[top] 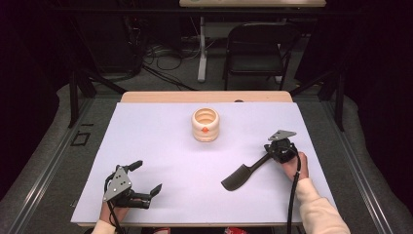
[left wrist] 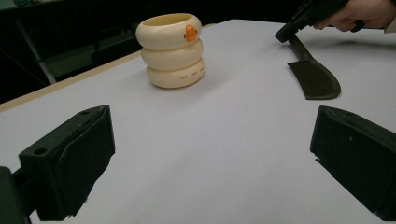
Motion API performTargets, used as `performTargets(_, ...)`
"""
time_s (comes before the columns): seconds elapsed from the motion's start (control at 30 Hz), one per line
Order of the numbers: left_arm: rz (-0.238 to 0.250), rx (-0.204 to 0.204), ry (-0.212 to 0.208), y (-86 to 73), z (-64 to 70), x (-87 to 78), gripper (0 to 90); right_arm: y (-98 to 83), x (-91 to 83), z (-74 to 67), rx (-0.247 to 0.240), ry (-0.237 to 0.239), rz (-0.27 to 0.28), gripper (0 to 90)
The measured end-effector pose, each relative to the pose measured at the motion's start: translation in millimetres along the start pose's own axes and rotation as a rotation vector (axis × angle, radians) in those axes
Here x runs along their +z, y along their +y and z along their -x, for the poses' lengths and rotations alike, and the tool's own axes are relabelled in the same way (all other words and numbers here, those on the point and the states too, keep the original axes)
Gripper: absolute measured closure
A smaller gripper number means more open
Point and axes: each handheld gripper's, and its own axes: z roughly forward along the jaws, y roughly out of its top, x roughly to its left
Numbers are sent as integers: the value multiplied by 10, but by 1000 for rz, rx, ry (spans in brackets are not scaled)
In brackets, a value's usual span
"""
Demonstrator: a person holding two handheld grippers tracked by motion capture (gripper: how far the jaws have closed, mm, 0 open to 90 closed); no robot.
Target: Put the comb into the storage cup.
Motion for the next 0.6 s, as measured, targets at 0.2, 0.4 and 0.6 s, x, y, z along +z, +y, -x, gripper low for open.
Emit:
performTargets(0.2,0,0,0,0,0,-3,1,-27,-19,-19,0,1,-24,900)
performTargets(0.4,1,-1,-1,1,1,-4,1,-44,-45,-25,-1,0,-37,900)
performTargets(0.6,1,1,-1,2,0,-12,1,-68,-72,-35,4,2,-52,900)
